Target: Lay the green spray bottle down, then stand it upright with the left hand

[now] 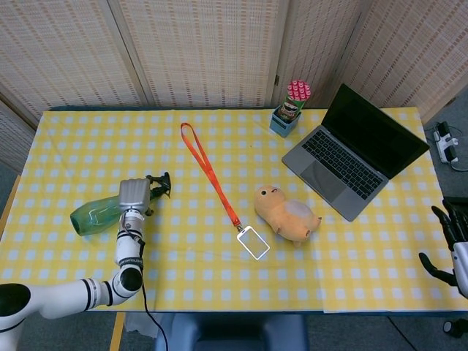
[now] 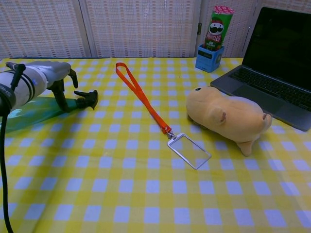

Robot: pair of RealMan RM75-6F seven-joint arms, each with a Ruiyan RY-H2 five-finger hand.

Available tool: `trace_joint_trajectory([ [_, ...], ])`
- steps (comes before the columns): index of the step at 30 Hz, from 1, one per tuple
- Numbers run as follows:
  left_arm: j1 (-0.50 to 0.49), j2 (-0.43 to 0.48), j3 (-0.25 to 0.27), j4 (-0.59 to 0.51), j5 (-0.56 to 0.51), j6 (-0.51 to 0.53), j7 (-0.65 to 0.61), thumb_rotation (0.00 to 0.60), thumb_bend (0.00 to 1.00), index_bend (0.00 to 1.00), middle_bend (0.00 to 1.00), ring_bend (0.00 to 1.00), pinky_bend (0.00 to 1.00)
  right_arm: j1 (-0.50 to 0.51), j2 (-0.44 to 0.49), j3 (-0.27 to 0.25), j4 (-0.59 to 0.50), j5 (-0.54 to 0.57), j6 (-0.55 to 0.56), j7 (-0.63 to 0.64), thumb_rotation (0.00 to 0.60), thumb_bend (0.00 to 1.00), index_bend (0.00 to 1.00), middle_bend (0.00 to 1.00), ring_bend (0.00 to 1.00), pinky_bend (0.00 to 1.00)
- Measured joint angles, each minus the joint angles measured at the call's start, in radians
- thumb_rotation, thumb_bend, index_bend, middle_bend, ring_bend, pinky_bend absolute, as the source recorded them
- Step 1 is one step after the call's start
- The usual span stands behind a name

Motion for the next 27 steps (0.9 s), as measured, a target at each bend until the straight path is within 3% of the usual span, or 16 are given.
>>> trace_joint_trajectory([
  [11,-0.054,-0.138,-0.006,0.272,-0.025,-0.085,0.062,0.6,0.17,0.41,1.0,1.0,1.0,0.0,-0.003,0.011,0.001,0.017,0.001,-0.001,0.6,0.33,0.0,0.0,0.0,0.0],
  [18,-0.059,-0.165,-0.002,0.346,-0.022,-0.112,0.105,0.6,0.37,0.49,1.0,1.0,1.0,-0.001,-0.003,0.008,0.004,0.002,0.007,0.006,0.6,0.33,0.0,0.0,0.0,0.0],
  [24,-0.047,-0.183,0.0,0.387,-0.014,-0.109,0.131,0.6,0.4,0.5,1.0,1.0,1.0,-0.004,-0.003,0.008,0.006,-0.004,0.017,0.009,0.6,0.33,0.0,0.0,0.0,0.0],
  [27,-0.038,-0.189,-0.003,0.4,-0.018,-0.112,0.145,0.6,0.43,0.56,1.0,1.0,1.0,-0.005,-0.003,0.007,0.007,-0.007,0.019,0.01,0.6,0.33,0.0,0.0,0.0,0.0],
])
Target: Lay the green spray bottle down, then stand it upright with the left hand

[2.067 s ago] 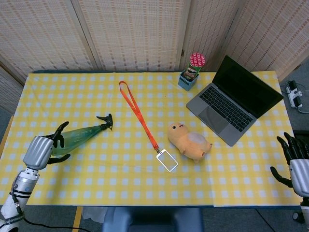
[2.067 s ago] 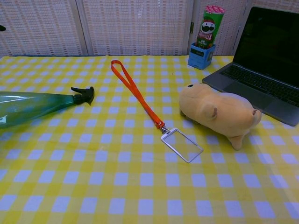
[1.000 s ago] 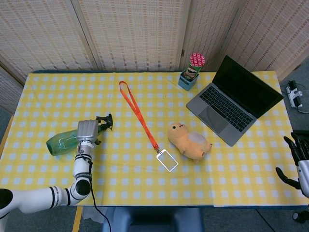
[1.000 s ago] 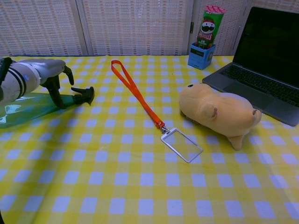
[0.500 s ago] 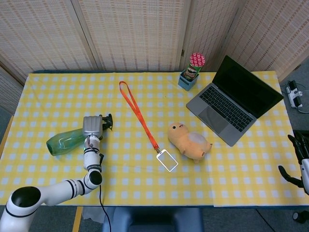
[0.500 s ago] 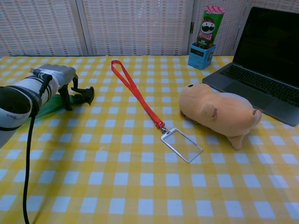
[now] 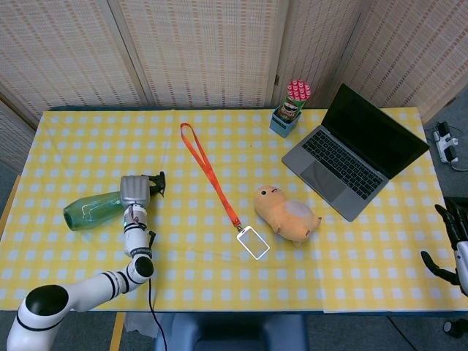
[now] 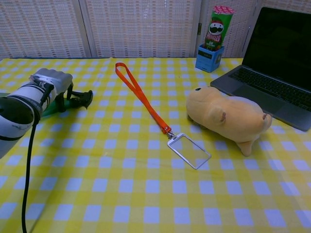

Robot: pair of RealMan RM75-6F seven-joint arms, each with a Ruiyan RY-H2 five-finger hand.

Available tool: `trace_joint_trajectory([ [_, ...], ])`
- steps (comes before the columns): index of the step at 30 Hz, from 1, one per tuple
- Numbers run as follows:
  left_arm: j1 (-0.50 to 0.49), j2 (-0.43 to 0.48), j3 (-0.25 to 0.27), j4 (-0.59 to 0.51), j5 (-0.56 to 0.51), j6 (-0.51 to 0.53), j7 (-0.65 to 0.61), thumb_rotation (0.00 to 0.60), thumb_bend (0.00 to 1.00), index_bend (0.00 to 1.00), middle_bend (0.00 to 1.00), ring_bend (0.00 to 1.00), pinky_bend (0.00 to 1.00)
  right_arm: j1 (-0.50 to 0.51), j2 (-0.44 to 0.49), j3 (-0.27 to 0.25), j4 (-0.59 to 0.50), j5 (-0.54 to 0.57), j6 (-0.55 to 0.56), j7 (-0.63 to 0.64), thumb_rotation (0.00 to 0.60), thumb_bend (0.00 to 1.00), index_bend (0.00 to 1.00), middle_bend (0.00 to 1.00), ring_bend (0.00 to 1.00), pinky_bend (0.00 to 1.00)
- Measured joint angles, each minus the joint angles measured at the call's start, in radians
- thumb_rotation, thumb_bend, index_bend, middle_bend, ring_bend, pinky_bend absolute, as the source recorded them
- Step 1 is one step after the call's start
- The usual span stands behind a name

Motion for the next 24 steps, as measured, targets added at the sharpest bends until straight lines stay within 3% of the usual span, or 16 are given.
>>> trace_joint_trajectory([
  [4,0.009,0.0,0.0,0.002,0.033,0.019,-0.014,0.6,0.55,0.76,1.0,1.0,1.0,0.001,-0.001,0.0,0.001,0.0,-0.002,0.0,0.6,0.33,0.0,0.0,0.0,0.0],
  [9,0.034,0.033,0.002,-0.072,0.105,0.094,-0.056,0.6,0.61,0.86,1.0,1.0,1.0,0.0,-0.001,-0.003,-0.002,-0.005,-0.001,-0.003,0.6,0.33,0.0,0.0,0.0,0.0],
  [12,0.062,0.083,-0.001,-0.182,0.151,0.157,-0.089,0.6,0.61,0.86,1.0,1.0,1.0,-0.005,-0.002,-0.007,-0.007,-0.023,0.016,-0.009,0.6,0.33,0.0,0.0,0.0,0.0],
  [18,0.145,0.254,-0.027,-0.511,0.245,0.286,-0.186,0.6,0.61,0.86,1.0,1.0,1.0,-0.009,-0.01,-0.014,-0.013,-0.036,0.019,-0.023,0.6,0.33,0.0,0.0,0.0,0.0],
  [24,0.256,0.461,-0.08,-0.766,0.373,0.394,-0.399,0.6,0.61,0.86,1.0,1.0,1.0,-0.005,-0.022,-0.025,-0.018,-0.07,0.022,-0.047,0.6,0.33,0.0,0.0,0.0,0.0],
])
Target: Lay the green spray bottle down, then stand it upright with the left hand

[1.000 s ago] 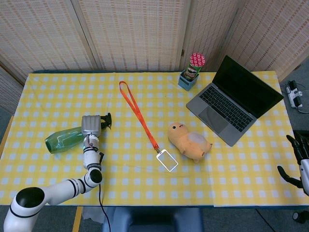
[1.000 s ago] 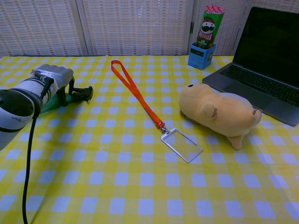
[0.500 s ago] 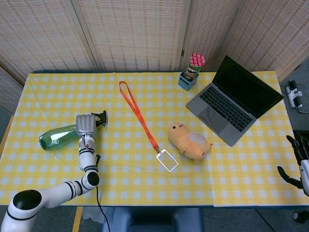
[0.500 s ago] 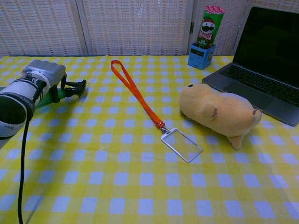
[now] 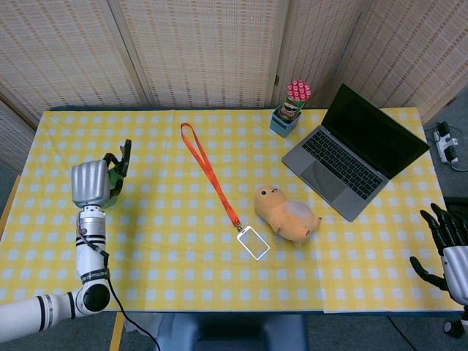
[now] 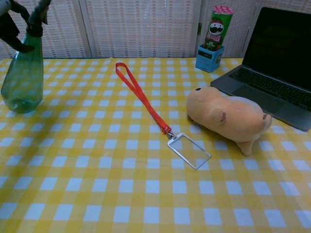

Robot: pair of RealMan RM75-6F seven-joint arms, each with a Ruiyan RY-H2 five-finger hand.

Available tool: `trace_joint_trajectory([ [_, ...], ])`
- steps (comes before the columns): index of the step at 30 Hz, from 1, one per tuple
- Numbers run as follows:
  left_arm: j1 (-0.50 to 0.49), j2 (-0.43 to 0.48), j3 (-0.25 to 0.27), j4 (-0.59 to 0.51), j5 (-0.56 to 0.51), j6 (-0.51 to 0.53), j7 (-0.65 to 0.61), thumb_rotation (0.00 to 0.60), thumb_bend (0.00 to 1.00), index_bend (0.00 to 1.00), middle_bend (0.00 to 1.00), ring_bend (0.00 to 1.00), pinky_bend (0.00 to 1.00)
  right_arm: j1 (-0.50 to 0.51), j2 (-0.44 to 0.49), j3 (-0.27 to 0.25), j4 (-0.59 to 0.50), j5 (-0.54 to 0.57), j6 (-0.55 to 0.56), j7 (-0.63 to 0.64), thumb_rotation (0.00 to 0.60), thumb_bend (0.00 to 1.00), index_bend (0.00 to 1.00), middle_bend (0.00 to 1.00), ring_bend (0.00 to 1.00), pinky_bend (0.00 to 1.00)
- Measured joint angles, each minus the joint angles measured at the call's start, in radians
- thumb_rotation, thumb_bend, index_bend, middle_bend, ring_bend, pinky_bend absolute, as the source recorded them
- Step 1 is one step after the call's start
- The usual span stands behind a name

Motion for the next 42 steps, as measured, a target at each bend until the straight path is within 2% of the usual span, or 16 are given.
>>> trace_joint_trajectory([
  [5,0.088,0.14,-0.078,-0.18,0.025,0.024,-0.167,0.6,0.61,0.88,1.0,1.0,1.0,0.002,-0.017,0.007,0.0,0.016,0.0,-0.038,0.6,0.33,0.0,0.0,0.0,0.0],
  [9,0.144,0.224,-0.127,-0.279,-0.007,-0.006,-0.285,0.6,0.61,0.88,1.0,1.0,1.0,0.002,-0.026,0.007,-0.002,0.014,0.003,-0.054,0.6,0.33,0.0,0.0,0.0,0.0],
  [17,0.192,0.296,-0.168,-0.316,-0.13,-0.232,-0.495,0.6,0.61,0.88,1.0,1.0,1.0,-0.002,-0.027,0.005,-0.005,0.008,0.013,-0.059,0.6,0.33,0.0,0.0,0.0,0.0],
  [19,0.195,0.305,-0.167,-0.302,-0.15,-0.29,-0.543,0.6,0.61,0.88,1.0,1.0,1.0,-0.002,-0.026,0.008,-0.004,0.012,0.014,-0.056,0.6,0.33,0.0,0.0,0.0,0.0],
  [23,0.189,0.295,-0.15,-0.258,-0.15,-0.319,-0.584,0.6,0.61,0.88,1.0,1.0,1.0,-0.002,-0.023,0.007,-0.004,0.01,0.012,-0.051,0.6,0.33,0.0,0.0,0.0,0.0],
  [42,0.169,0.209,-0.053,-0.175,-0.019,-0.244,-0.58,0.6,0.61,0.88,1.0,1.0,1.0,-0.01,-0.022,0.002,-0.006,-0.012,0.035,-0.047,0.6,0.33,0.0,0.0,0.0,0.0],
])
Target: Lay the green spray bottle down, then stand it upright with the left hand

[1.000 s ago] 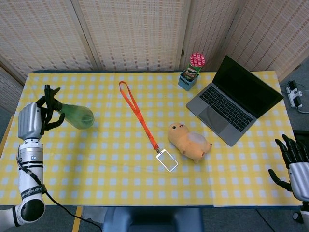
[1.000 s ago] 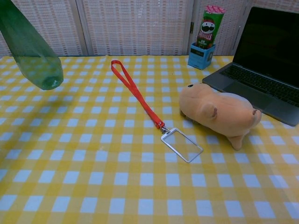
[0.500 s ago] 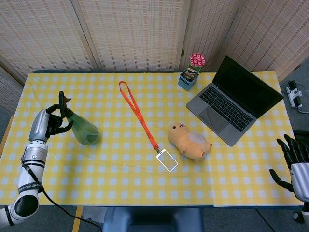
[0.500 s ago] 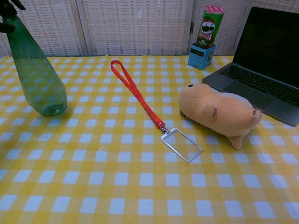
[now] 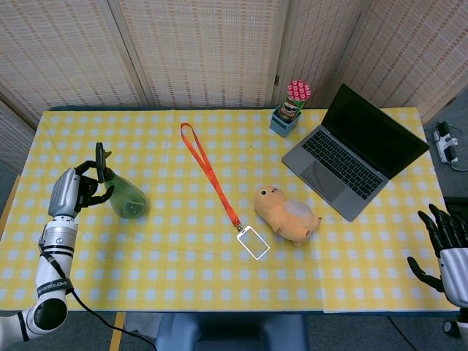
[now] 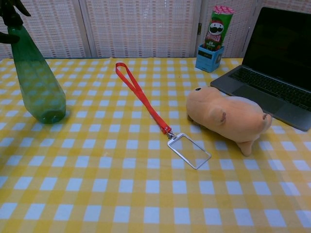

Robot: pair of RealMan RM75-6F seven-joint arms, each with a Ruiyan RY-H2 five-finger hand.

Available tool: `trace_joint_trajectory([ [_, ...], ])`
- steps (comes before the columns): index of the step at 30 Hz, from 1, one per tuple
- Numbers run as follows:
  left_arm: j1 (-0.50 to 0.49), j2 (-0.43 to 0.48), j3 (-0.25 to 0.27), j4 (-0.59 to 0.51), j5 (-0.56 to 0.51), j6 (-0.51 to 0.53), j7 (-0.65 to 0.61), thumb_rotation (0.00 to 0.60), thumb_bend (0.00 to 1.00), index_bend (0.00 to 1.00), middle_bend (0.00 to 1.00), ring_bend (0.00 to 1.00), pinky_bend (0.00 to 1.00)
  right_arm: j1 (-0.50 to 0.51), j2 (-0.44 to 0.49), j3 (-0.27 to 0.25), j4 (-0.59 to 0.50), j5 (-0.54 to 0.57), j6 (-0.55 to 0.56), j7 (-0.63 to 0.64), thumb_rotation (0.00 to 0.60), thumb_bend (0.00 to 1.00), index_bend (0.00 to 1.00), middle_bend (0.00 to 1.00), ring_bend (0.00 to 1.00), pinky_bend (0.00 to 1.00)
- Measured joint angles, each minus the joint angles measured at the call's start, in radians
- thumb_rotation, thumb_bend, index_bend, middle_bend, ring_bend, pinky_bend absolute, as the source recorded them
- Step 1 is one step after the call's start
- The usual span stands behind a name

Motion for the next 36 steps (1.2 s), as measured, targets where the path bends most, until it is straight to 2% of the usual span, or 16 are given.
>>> trace_joint_trajectory([
  [7,-0.005,-0.036,0.017,0.044,0.018,0.007,-0.005,0.6,0.61,0.87,1.0,1.0,1.0,-0.002,0.002,0.0,-0.001,-0.002,0.004,0.003,0.6,0.33,0.0,0.0,0.0,0.0],
  [9,-0.006,-0.041,0.018,0.052,0.023,0.009,-0.007,0.6,0.61,0.83,1.0,1.0,1.0,-0.002,0.003,-0.001,-0.001,-0.004,0.005,0.004,0.6,0.33,0.0,0.0,0.0,0.0],
  [12,-0.005,-0.046,0.018,0.056,0.032,0.014,-0.012,0.6,0.6,0.73,1.0,1.0,1.0,-0.003,0.003,-0.001,-0.001,-0.005,0.006,0.004,0.6,0.33,0.0,0.0,0.0,0.0],
  [15,-0.003,-0.044,0.023,0.057,0.041,0.009,-0.016,0.6,0.55,0.62,1.0,1.0,1.0,-0.003,0.003,-0.001,-0.001,-0.005,0.006,0.004,0.6,0.33,0.0,0.0,0.0,0.0],
  [20,0.005,-0.025,0.02,0.045,0.047,-0.016,-0.045,0.6,0.39,0.49,1.0,1.0,1.0,-0.003,0.004,-0.005,-0.005,-0.001,-0.002,-0.006,0.6,0.33,0.0,0.0,0.0,0.0],
  [22,0.007,-0.014,0.02,0.042,0.046,-0.033,-0.052,0.6,0.3,0.42,1.0,1.0,1.0,-0.004,0.004,-0.006,-0.004,-0.002,-0.001,-0.008,0.6,0.33,0.0,0.0,0.0,0.0],
  [24,0.007,-0.007,0.02,0.041,0.043,-0.045,-0.058,0.6,0.25,0.38,1.0,1.0,1.0,-0.007,0.001,-0.006,-0.002,-0.006,0.009,-0.011,0.6,0.33,0.0,0.0,0.0,0.0],
  [30,0.007,0.01,0.021,0.046,0.031,-0.075,-0.075,0.6,0.18,0.24,1.0,1.0,1.0,-0.01,-0.007,-0.006,0.002,-0.008,0.013,-0.02,0.6,0.33,0.0,0.0,0.0,0.0],
  [36,0.014,0.033,0.02,0.045,0.031,-0.086,-0.094,0.6,0.16,0.2,1.0,1.0,1.0,-0.007,-0.006,-0.004,0.002,-0.005,0.007,-0.02,0.6,0.33,0.0,0.0,0.0,0.0],
])
